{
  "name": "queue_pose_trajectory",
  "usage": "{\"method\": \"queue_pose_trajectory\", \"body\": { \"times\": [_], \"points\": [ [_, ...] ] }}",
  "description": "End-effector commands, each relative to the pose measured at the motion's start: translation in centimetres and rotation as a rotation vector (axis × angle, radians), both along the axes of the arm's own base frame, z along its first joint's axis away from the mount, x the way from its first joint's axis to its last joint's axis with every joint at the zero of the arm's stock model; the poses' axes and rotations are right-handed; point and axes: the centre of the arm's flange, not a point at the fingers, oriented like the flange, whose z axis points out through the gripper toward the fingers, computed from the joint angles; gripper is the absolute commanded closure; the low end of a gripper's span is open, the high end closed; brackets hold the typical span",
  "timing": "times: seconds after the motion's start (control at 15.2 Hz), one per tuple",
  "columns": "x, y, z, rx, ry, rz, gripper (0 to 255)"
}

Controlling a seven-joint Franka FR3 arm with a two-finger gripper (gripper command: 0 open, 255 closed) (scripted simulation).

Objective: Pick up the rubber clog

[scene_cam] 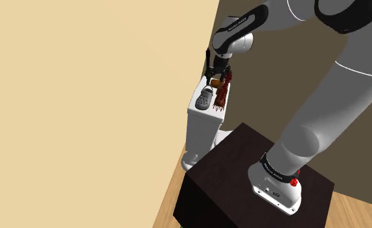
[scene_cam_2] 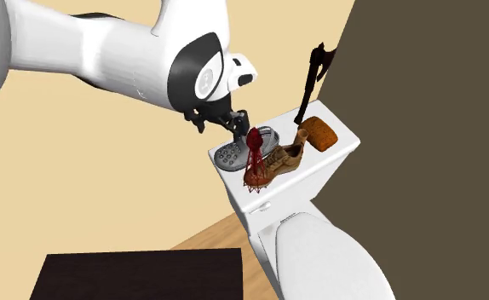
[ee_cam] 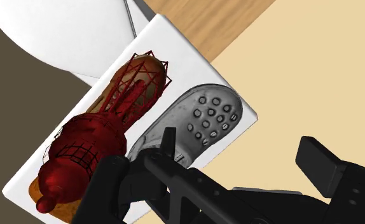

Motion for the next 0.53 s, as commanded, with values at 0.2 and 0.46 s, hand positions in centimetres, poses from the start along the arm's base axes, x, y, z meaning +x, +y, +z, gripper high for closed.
{"method": "queue_pose_trajectory", "body": {
  "times": [0.2, 0.46],
  "points": [
    [2.7, -4.3, -4.4, -0.023, 0.0, -0.043, 0],
    [4.7, -7.8, -7.5, -0.042, -0.008, -0.073, 0]
  ]
}}
